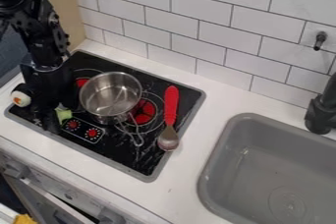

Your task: Put the green vegetable next to the red spoon.

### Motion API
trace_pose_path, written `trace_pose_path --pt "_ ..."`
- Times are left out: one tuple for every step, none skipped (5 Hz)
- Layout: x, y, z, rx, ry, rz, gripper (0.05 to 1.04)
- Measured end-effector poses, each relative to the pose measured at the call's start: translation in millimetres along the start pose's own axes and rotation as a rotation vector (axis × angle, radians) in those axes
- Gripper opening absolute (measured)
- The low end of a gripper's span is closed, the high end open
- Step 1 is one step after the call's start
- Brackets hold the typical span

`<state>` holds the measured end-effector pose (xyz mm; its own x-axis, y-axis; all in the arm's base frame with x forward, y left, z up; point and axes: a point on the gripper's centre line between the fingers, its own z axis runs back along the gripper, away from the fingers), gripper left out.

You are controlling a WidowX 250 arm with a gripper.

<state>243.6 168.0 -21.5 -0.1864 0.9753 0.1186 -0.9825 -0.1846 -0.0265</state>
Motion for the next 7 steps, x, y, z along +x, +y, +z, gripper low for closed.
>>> trace_pose_path --pt "-5 -2 -2 -0.012 0.007 -0.006 0.733" --pt "-7 0 -2 -0.022 -0.005 -0.019 0.73" --pt "-6 1 -2 -0.023 -0.006 -0.033 0.73" --pt "14 7 20 -0.067 -0.034 -0.019 0.729" --pt "27 6 48 -0.136 -0.032 -0.028 0.73" --pt "25 1 68 -0.178 -0.012 -0.087 0.729" --pt "2 -8 90 -0.232 0.016 -0.198 0.729"
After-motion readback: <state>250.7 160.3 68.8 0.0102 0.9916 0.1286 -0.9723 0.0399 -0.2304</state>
